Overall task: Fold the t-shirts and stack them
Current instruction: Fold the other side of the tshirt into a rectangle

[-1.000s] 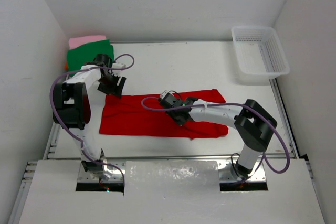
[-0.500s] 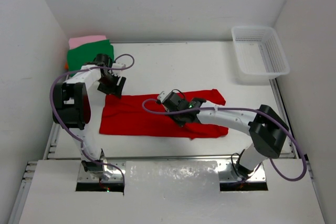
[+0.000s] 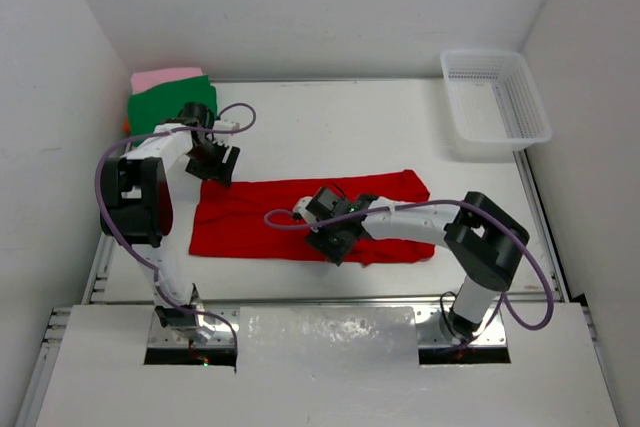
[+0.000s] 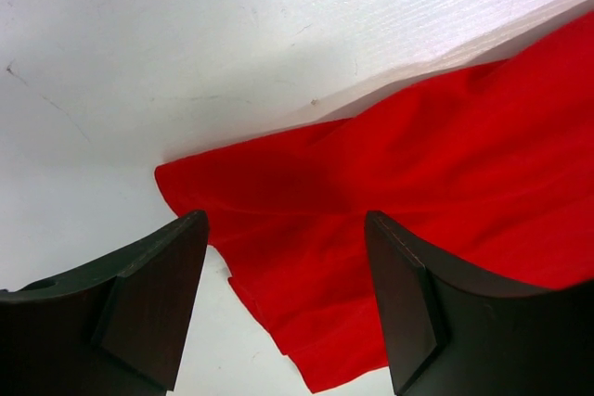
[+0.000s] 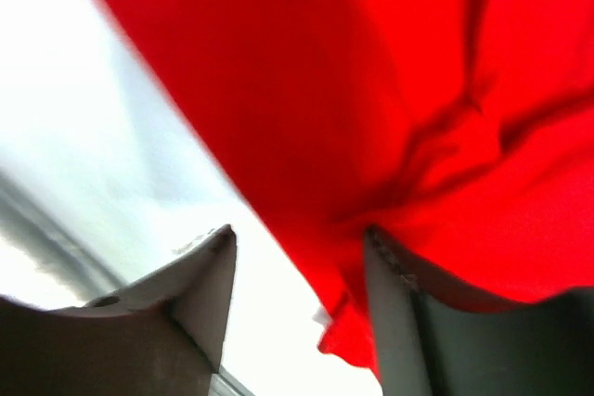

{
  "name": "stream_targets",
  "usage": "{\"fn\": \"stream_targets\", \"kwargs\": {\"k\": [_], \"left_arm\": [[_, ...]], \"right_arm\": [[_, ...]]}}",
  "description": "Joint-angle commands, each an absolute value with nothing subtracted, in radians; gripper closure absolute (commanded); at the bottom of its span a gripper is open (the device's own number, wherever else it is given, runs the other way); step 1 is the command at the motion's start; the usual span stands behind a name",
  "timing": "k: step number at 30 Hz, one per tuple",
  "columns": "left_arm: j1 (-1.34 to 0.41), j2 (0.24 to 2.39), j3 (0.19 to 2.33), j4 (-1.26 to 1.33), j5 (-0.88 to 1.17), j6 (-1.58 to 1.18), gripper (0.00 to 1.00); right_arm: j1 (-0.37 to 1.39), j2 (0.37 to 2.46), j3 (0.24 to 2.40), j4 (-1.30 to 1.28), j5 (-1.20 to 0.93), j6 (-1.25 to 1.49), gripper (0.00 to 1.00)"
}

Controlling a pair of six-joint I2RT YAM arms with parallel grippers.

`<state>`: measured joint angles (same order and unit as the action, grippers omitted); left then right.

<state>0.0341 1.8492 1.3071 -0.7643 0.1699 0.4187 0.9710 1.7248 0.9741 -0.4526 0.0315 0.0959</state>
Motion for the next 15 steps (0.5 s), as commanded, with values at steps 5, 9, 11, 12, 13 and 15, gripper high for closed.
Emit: {"fn": "stream_targets", "kwargs": {"k": [5,9,11,12,13,15], "left_arm": [[0.040,1.802,1.446,-0.782,0.313,0.433,0.33],[-0.055,1.763,1.532,-0.813,0.371,0.465,0.32],[-0.157,1.726,1.551,-0.822,0.374,0.480,0.32],[-0.194,1.704,1.549,-0.816,0.380,0.480,0.32],[-0.233,1.697,1.548,-0.812,0.408,0.462,0.32],[-0.354,1.701,1.551,-0.811,0.436,0.440,0.34]], "right_arm": [[0.896,1.491,0.968,-0.166,-0.276,0.198,0.39],[0.683,1.318,0.722,0.026,-0.382,0.536,0.54],[0.553,1.240,0.620,-0.067,-0.324,0.663,0.99],[0.520,1.214,0.589,-0.166,-0.295,0.687,1.00],[0.468,1.165,0.562,-0.207,-0.261,0.708,1.00],[0.425,1.122,0.499,-0.309,-0.244,0.756,0.90]]}}
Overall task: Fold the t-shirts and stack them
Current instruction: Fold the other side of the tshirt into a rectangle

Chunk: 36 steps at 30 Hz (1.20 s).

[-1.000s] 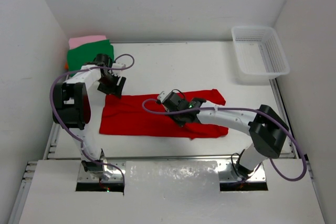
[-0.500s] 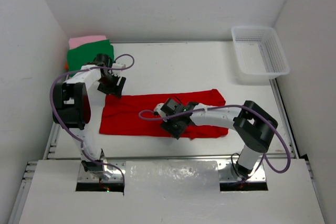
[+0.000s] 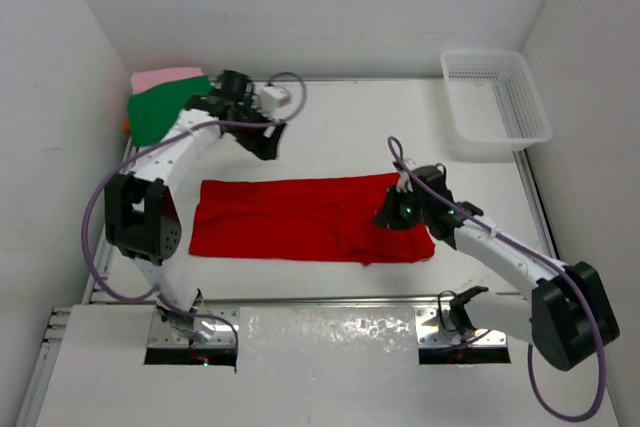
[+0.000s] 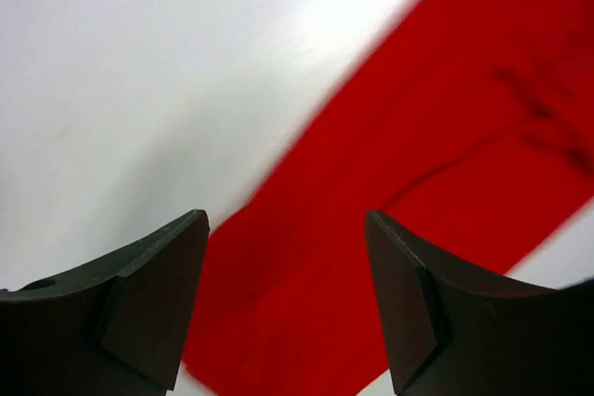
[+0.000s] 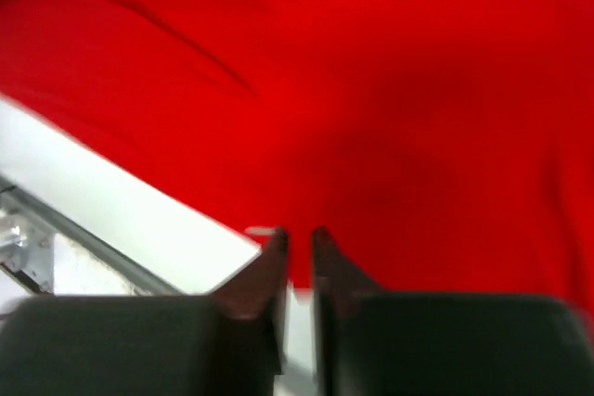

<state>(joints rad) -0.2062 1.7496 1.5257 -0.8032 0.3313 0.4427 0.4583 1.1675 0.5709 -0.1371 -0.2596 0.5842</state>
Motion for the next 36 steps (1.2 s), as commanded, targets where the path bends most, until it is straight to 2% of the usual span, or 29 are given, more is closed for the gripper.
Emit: {"fn": "stream_targets", "kwargs": {"k": [1,2,8,14,23,27,30,34,35,36], "left_arm": [[-0.401,1.709,1.554,-0.815,0.445,0.430,0.34],[-0.491,1.727,1.557,-0.813,0.443,0.425,0.34],[-0.747,1.824,1.543,-0.752,0.474,0.382,0.34],[-0.799,1.945,1.522,-0.605,0.468,0.318,0.34],[-0.801,2.029,1.513,-0.580,0.423,0.299,0.34],[-0.801,2.034,1.491,-0.568,0.426,0.299,0.34],[-0.801,2.042,1.490,-0.571,0.425,0.302,0.34],[-0.801,2.042,1.497,-0.578,0.420,0.310,0.34],[-0.801,2.042,1.496,-0.580,0.414,0.314,0.34],[-0.799,2.040,1.493,-0.583,0.413,0.322,0.34]], "right_arm": [[0.416,1.083,0.482,-0.331,-0.238,0.771,0.84],[0.405,1.063,0.456,-0.362,-0.232,0.800,0.76],[0.376,0.945,0.411,-0.419,-0.138,0.885,0.67],[0.371,0.992,0.341,-0.310,-0.167,0.927,0.63],[0.371,1.089,0.342,-0.180,-0.176,0.919,0.61],[0.371,1.095,0.342,-0.178,-0.161,0.916,0.65],[0.371,1.112,0.330,-0.170,-0.156,0.917,0.72],[0.370,1.112,0.325,-0.176,-0.141,0.925,0.91],[0.368,1.108,0.333,-0.189,-0.134,0.922,0.99],[0.368,1.091,0.337,-0.231,-0.112,0.917,1.00]]}}
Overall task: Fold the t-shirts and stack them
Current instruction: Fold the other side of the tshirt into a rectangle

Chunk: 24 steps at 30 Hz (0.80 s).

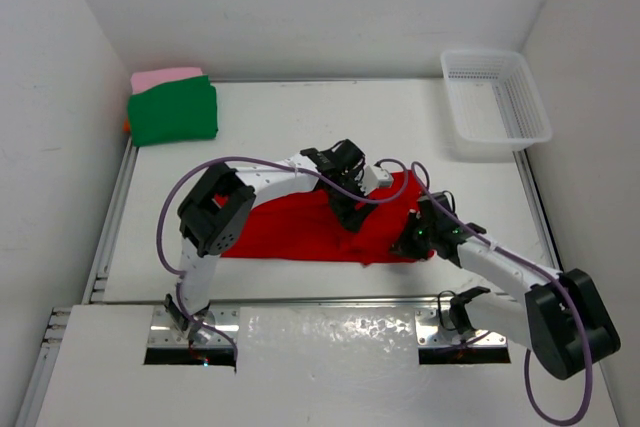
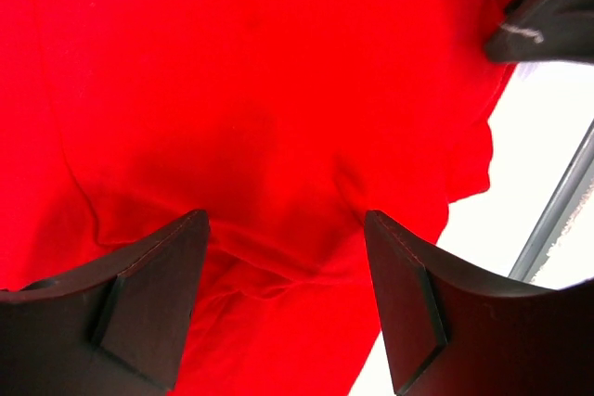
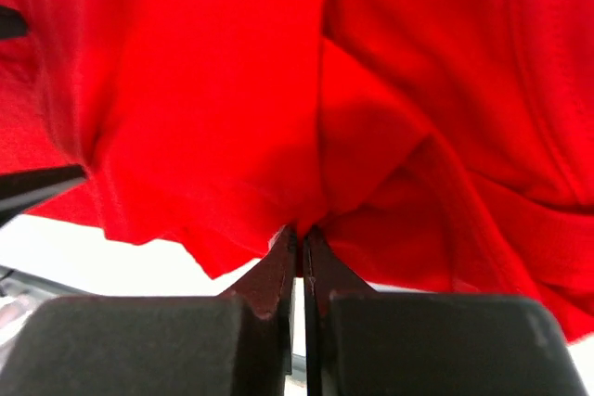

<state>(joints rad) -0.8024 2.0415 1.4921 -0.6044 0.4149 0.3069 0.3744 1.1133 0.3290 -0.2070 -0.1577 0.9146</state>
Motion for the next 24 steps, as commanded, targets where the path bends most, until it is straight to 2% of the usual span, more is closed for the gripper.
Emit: {"fn": "stream_targets", "kwargs": {"k": [1,8,18,20,21,23,24], "left_arm": [[-0.799,2.040,1.490,-0.583,0.410,0.322,0.34],[-0.799,2.046,1.473,-0.578,0.400,0.333,0.34],[-0.799,2.052,1.474,-0.583,0.385,0.341,0.34],[-0.799,2.051,1.480,-0.586,0.382,0.342,0.33],[-0.799,2.051,1.483,-0.589,0.379,0.345,0.33],[-0.799,2.048,1.505,-0.610,0.374,0.350,0.33],[-0.799,2.045,1.535,-0.638,0.376,0.357,0.32]], "right_arm": [[0.370,1.080,0.344,-0.259,-0.101,0.911,1.00],[0.362,0.962,0.331,-0.406,-0.061,0.887,1.00],[0.357,1.041,0.310,-0.373,-0.080,0.868,1.00],[0.351,1.054,0.311,-0.376,-0.087,0.868,0.94],[0.350,1.052,0.313,-0.379,-0.087,0.867,0.80],[0.347,1.031,0.350,-0.412,-0.066,0.844,0.70],[0.347,1.020,0.407,-0.434,-0.048,0.804,0.61]]}}
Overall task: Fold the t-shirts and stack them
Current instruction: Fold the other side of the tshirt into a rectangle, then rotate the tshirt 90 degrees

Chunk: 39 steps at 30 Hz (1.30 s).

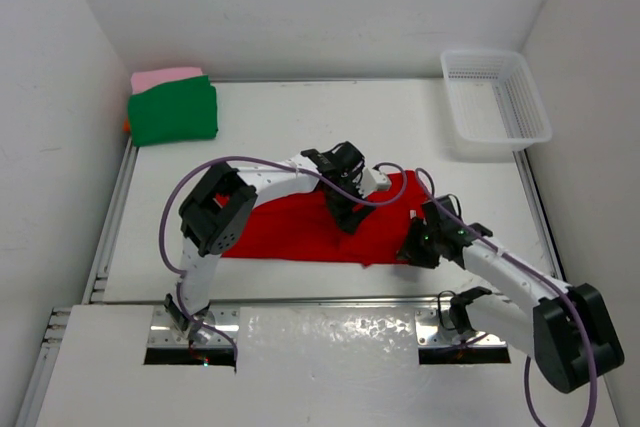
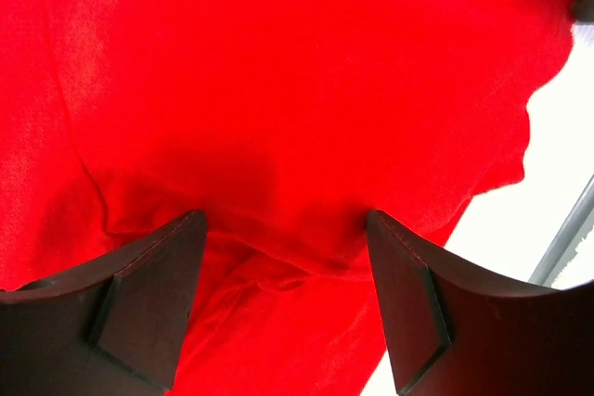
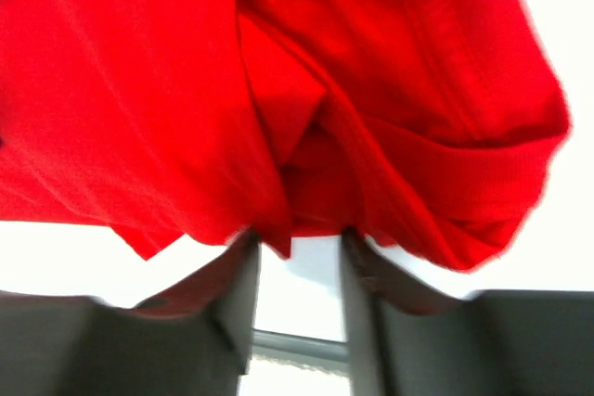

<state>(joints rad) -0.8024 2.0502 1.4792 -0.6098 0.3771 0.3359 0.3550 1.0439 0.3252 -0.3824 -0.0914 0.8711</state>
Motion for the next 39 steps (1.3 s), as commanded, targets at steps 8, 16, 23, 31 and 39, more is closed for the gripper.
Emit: {"fn": "stream_targets", "kwargs": {"k": [8,16,23,31,39], "left_arm": [[-0.793,2.031,1.788,-0.824,0.377,0.400,0.30],[-0.501,1.850,1.712,-0.864,0.169,0.385,0.30],[0.001,1.747,1.382,-0.737,0.037,0.463,0.30],[0.140,1.790,1.200,-0.511,0.026,0.480,0.30],[0.144,1.836,1.092,-0.411,-0.067,0.504,0.30]], "right_arm": [[0.322,1.142,0.888,-0.627,0.195,0.512,0.50],[0.189,1.513,1.090,-0.555,0.126,0.437,0.48],[0.184,1.703,1.144,-0.526,0.112,0.419,0.53],[0.184,1.879,1.187,-0.514,0.084,0.410,0.59],[0.184,2.038,1.287,-0.531,0.123,0.388,0.61]]}}
